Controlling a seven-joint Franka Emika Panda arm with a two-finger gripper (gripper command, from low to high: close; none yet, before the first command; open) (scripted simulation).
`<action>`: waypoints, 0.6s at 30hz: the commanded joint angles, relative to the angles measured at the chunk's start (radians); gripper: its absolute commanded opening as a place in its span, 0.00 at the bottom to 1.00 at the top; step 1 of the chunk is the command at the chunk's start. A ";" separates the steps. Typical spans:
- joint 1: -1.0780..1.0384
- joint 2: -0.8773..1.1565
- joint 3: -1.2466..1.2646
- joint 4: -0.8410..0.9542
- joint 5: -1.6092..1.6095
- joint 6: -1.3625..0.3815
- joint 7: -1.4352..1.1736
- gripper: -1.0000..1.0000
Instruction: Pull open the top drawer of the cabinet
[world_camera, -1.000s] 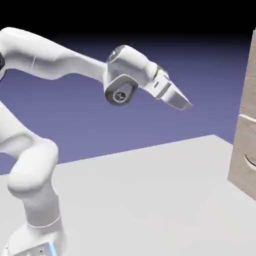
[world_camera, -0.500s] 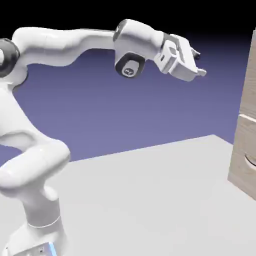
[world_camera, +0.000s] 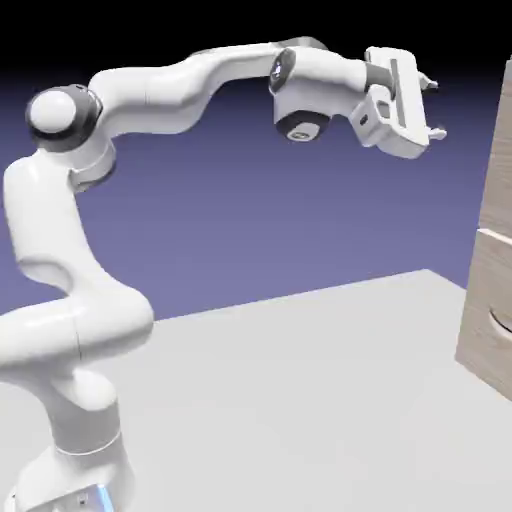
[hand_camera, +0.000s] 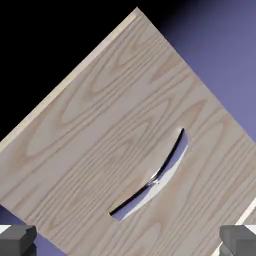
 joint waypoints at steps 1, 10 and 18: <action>-0.036 -0.003 0.029 0.022 0.038 -0.005 -0.003 0.50; -0.362 -0.031 0.290 0.215 0.384 -0.053 -0.029 0.50; -0.652 -0.055 0.522 0.387 0.691 -0.095 -0.052 0.50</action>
